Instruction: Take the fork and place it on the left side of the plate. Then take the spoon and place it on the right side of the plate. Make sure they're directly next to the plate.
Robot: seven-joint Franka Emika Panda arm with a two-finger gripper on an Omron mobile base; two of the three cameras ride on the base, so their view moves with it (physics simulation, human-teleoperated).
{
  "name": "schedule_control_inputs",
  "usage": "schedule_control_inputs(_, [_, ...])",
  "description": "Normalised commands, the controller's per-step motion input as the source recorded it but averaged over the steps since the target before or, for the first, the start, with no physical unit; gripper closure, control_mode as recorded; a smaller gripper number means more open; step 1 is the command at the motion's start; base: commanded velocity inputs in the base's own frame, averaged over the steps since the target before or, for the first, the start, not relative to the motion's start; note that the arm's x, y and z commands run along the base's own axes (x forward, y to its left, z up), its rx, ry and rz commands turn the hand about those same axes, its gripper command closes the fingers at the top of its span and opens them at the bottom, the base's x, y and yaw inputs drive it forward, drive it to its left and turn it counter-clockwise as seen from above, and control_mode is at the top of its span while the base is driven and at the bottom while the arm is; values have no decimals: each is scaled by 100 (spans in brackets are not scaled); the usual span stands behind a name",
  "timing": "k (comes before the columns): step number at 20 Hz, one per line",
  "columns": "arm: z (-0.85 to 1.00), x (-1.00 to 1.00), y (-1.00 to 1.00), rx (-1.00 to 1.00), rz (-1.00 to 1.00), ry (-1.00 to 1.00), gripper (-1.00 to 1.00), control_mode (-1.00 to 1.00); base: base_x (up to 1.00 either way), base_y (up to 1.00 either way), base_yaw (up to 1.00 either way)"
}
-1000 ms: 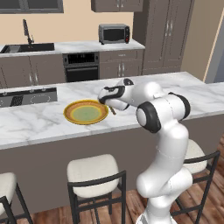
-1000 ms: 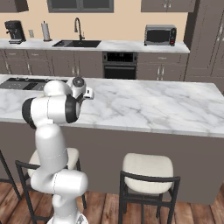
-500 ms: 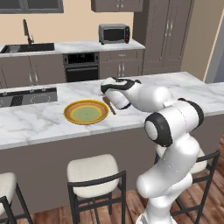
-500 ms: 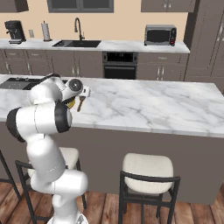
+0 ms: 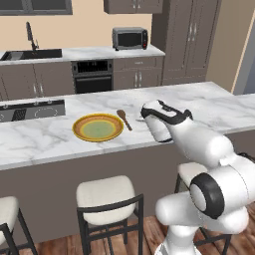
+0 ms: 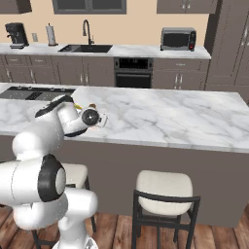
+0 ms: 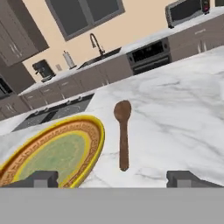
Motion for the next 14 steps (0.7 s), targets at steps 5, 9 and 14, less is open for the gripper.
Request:
schedule_control_inputs(5, [75, -100, -67, -2, -5, 46, -100, -100, 0, 0, 0])
schedule_control_inputs(9, [99, -100, -61, -7, -2, 48, -100, -100, 0, 0, 0])
schedule_control_inputs(14, [96, -100, -33, -2, 0, 46, -100, -100, 0, 0, 0])
